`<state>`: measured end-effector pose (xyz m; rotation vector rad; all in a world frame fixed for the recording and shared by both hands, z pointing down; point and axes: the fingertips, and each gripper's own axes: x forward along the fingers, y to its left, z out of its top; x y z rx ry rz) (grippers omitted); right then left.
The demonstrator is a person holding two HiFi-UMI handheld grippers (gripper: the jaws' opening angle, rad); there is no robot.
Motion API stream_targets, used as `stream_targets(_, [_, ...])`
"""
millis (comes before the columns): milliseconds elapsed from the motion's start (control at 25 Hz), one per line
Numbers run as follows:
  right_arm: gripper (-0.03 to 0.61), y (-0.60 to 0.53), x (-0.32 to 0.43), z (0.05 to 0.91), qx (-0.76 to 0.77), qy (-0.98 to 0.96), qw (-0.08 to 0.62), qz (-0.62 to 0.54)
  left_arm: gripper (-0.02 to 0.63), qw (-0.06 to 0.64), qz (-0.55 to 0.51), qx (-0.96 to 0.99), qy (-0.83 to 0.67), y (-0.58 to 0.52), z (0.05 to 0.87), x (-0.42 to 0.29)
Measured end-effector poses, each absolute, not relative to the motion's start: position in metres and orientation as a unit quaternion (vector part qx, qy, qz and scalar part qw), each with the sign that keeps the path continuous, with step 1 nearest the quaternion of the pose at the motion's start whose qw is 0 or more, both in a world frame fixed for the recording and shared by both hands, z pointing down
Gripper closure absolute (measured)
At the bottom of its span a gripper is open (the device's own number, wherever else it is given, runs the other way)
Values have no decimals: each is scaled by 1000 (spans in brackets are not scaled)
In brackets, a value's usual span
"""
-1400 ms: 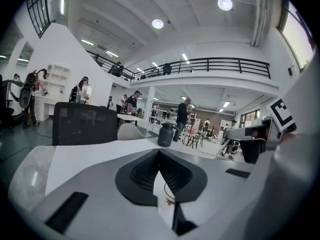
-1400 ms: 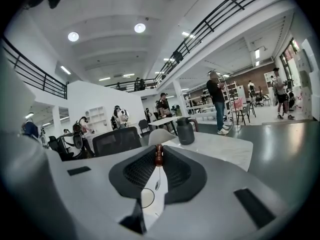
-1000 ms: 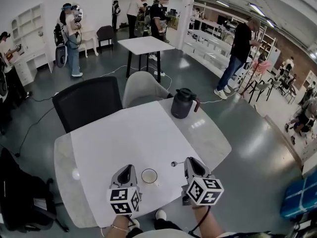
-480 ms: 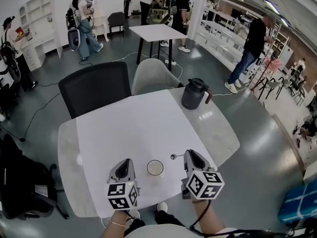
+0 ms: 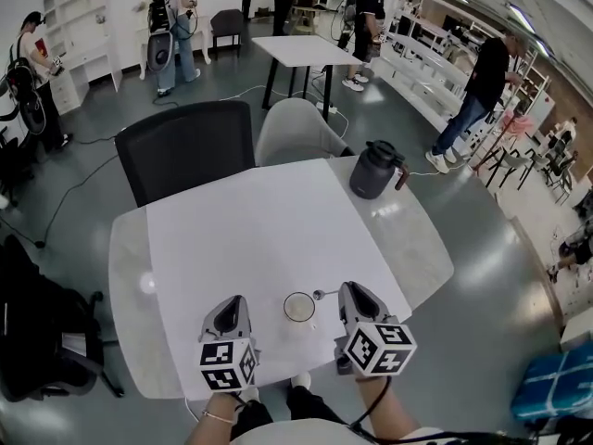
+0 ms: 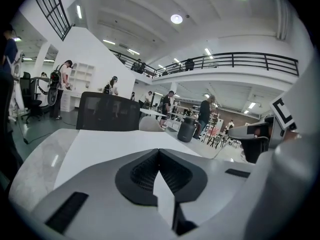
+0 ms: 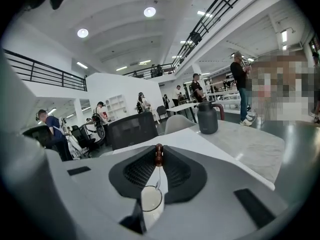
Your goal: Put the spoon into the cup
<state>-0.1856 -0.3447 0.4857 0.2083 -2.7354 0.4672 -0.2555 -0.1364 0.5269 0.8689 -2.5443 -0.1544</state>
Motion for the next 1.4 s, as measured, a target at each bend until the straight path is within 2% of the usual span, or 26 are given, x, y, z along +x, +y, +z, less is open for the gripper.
stream_targets(760, [515, -308, -183, 539, 38, -954, 244, 172, 595, 279, -60, 297, -911, -119, 582, -233])
stream_targets(1400, [515, -293, -186, 581, 14, -945, 266, 189, 595, 282, -37, 278, -917, -112, 599, -228])
